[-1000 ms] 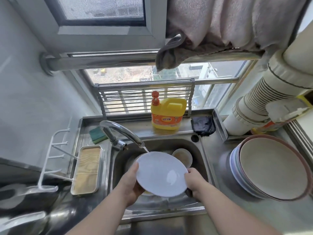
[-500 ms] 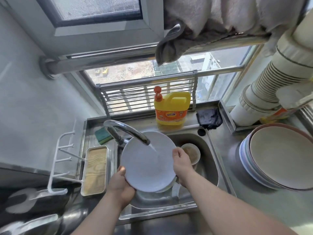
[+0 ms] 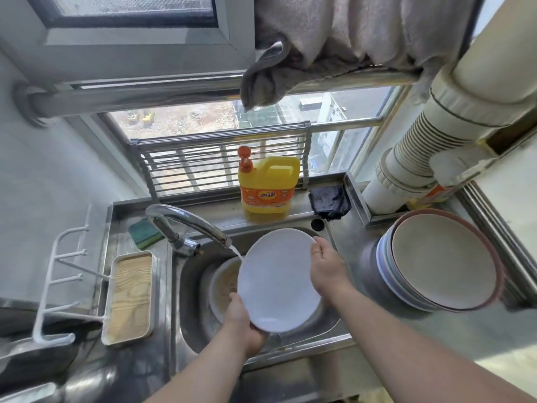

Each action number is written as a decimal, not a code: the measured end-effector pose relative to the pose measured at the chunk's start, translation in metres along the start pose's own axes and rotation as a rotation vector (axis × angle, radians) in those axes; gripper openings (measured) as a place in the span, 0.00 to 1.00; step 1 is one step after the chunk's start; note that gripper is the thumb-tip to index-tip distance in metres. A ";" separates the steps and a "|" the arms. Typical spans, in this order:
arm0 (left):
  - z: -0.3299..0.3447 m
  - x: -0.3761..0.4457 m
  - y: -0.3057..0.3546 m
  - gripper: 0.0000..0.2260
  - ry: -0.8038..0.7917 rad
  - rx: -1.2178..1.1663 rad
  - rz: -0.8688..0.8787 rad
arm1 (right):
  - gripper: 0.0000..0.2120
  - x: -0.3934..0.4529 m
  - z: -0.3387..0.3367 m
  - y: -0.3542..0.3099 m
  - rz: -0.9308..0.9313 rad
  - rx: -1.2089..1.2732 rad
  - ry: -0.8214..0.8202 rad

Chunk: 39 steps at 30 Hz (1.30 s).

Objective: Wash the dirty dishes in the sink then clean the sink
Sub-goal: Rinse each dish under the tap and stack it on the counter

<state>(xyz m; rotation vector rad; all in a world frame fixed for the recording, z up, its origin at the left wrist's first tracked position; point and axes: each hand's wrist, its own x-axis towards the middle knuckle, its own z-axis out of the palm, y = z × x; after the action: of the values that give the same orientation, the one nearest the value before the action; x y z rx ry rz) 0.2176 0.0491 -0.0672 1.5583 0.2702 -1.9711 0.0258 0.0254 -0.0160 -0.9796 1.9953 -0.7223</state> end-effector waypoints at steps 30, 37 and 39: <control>-0.036 -0.019 0.033 0.28 0.031 -0.024 0.175 | 0.17 -0.014 0.041 -0.018 -0.056 0.225 -0.065; -0.008 -0.010 0.019 0.26 -0.045 0.006 0.073 | 0.27 -0.005 -0.021 -0.018 0.048 0.477 -0.279; -0.011 -0.010 0.022 0.17 -0.057 0.006 0.095 | 0.26 -0.008 -0.035 -0.017 0.127 0.477 -0.372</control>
<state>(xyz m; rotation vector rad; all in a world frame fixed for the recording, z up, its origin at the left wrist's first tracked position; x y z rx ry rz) 0.2410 0.0404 -0.0566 1.4880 0.1642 -1.9406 0.0059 0.0277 0.0188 -0.6391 1.4552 -0.8260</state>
